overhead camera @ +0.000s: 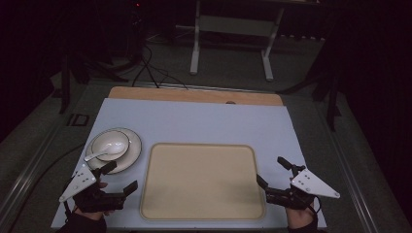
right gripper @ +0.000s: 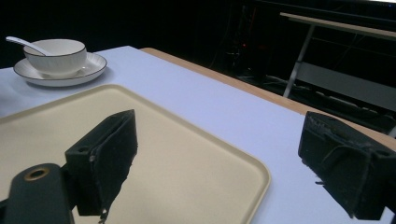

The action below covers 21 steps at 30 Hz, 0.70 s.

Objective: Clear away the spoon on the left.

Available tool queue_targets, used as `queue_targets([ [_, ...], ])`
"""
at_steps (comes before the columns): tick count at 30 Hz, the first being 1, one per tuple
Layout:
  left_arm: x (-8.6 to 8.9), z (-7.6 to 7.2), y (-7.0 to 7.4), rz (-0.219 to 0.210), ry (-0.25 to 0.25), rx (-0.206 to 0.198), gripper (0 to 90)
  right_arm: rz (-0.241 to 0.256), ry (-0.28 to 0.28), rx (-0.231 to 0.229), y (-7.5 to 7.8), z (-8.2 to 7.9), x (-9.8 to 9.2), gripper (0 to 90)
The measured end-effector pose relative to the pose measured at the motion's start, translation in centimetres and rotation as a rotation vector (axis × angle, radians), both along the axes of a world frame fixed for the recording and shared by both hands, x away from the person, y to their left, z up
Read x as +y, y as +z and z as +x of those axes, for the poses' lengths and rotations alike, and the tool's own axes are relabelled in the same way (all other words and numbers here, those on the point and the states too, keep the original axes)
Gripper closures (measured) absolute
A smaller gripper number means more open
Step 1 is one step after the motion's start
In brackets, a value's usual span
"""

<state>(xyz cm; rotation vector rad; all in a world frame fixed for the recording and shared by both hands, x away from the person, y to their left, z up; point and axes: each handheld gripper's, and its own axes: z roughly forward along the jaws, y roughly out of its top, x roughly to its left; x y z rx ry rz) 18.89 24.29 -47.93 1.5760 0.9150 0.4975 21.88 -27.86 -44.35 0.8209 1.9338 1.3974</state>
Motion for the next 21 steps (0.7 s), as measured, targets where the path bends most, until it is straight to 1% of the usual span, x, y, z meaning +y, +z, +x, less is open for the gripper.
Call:
queue_targets([
  [4, 0.0, 0.1, 0.0, -0.005, -0.004, 0.024, 0.7, -0.002, 0.004, 0.003, 0.0, 0.0, 0.0, 11.8],
  [6, 0.0, 0.1, 0.0, -0.005, -0.013, 0.044, 0.7, -0.002, 0.006, 0.002, 0.0, 0.0, 0.0, 11.8],
  [8, -0.1, 0.2, 0.1, 0.017, -0.019, 0.052, 0.7, -0.004, 0.007, 0.002, 0.0, -0.1, 0.0, 11.8],
  [9, 0.0, 0.2, 0.1, 0.015, -0.038, 0.052, 0.7, -0.004, 0.006, 0.002, 0.0, -0.1, 0.0, 11.8],
  [11, -0.1, 0.4, 0.2, 0.016, -0.047, 0.063, 0.7, -0.005, 0.003, 0.003, 0.0, -0.1, 0.0, 11.8],
  [13, -0.3, 0.5, 0.2, 0.033, -0.056, 0.070, 0.7, -0.001, 0.000, 0.004, 0.0, -0.2, -0.1, 11.8],
  [17, -0.9, 0.8, 0.0, 0.074, -0.094, 0.110, 0.7, -0.003, 0.000, -0.001, 0.1, -0.3, -0.1, 11.8],
  [18, -1.0, 0.8, 0.0, 0.083, -0.096, 0.116, 0.7, -0.004, 0.000, -0.002, 0.1, -0.3, -0.1, 11.8],
  [20, -1.2, 0.8, 0.0, 0.096, -0.121, 0.121, 0.7, -0.006, 0.003, 0.000, 0.1, -0.3, 0.0, 11.8],
  [21, -1.3, 0.8, 0.0, 0.110, -0.124, 0.116, 0.7, -0.007, 0.005, 0.002, 0.1, -0.2, 0.0, 11.8],
])
